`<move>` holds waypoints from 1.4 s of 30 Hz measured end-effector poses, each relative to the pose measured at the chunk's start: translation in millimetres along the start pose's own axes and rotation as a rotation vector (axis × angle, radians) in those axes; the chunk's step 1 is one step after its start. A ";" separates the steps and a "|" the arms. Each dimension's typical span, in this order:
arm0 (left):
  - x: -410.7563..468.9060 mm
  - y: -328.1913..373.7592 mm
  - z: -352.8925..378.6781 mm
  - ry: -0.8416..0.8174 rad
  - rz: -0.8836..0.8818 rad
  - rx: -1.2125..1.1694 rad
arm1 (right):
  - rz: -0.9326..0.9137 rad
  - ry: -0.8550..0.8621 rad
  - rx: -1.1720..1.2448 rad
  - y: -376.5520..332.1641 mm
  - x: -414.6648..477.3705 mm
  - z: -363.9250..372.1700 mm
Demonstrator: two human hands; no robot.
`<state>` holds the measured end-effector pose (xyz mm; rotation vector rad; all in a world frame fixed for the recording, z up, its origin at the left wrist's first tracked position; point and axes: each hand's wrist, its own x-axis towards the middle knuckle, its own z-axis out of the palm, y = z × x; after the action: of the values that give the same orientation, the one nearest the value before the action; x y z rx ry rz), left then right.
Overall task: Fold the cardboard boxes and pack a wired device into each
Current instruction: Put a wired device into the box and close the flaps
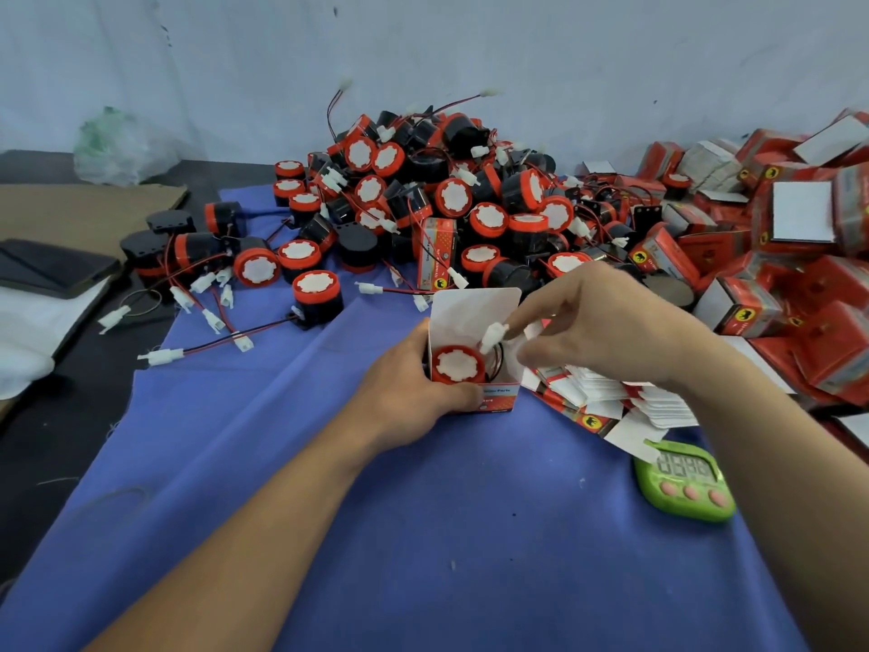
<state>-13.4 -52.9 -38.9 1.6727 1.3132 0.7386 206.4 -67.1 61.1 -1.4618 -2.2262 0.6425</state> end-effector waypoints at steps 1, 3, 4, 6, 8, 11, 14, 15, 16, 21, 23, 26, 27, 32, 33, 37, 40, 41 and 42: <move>0.4 0.1 0.0 -0.004 0.002 -0.003 | 0.000 0.068 0.063 -0.1 -1.9 1.1; 0.8 0.4 0.0 -0.010 0.008 -0.006 | 0.015 0.115 0.203 -1.7 -3.9 8.0; 0.9 0.2 0.0 -0.011 0.010 -0.008 | 0.037 0.139 0.249 -2.7 -3.9 12.7; 0.8 -0.6 0.0 -0.011 0.011 -0.015 | 0.058 0.217 0.224 -5.1 -2.6 20.4; 0.8 -1.4 0.0 -0.013 0.010 -0.021 | 0.029 0.253 0.168 -10.5 -1.1 24.8; 1.7 -1.9 0.3 -0.013 0.007 -0.026 | 0.003 0.300 0.180 -19.8 1.0 26.6; 2.9 -3.8 0.5 -0.012 0.003 -0.034 | 0.027 0.308 0.134 -24.2 1.6 26.1; 3.2 -4.7 0.5 -0.010 0.003 -0.037 | 0.042 0.285 0.054 -25.4 1.7 25.6; 3.5 -5.5 0.5 -0.010 0.004 -0.041 | 0.059 0.243 -0.051 -26.8 1.9 24.6; 4.4 -6.4 0.7 -0.020 0.009 -0.051 | 0.053 0.008 -0.432 -44.5 11.0 19.6; 3.6 -6.6 0.9 -0.017 0.012 -0.040 | 0.021 -0.035 -0.525 -53.1 16.9 16.7; 3.6 -7.0 1.3 -0.016 0.018 -0.034 | 0.021 -0.083 -0.582 -61.8 22.8 12.3; 3.8 -7.0 1.2 -0.018 0.019 -0.036 | 0.028 -0.103 -0.595 -63.9 23.1 11.5; 5.3 -6.4 0.6 -0.013 0.029 -0.035 | 0.050 -0.124 -0.635 -64.3 19.5 5.2; 5.7 -7.0 0.4 -0.013 0.029 -0.036 | 0.044 -0.111 -0.634 -65.0 18.9 6.6; 6.8 -8.6 0.3 -0.020 0.038 -0.034 | -0.102 -0.098 -0.749 -66.0 18.1 26.0; 7.2 -8.5 -0.1 -0.017 0.037 -0.022 | -0.108 -0.089 -0.713 -57.0 20.8 29.7; 7.2 -8.7 -0.2 -0.017 0.036 -0.022 | -0.084 -0.080 -0.685 -53.9 20.7 29.9; 7.1 -9.1 -0.2 -0.018 0.035 -0.026 | -0.064 -0.064 -0.671 -51.3 20.5 31.1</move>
<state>-15.8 -45.4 -47.2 1.6813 1.2602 0.7566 143.4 -70.9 66.9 -1.6561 -2.6706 -0.1102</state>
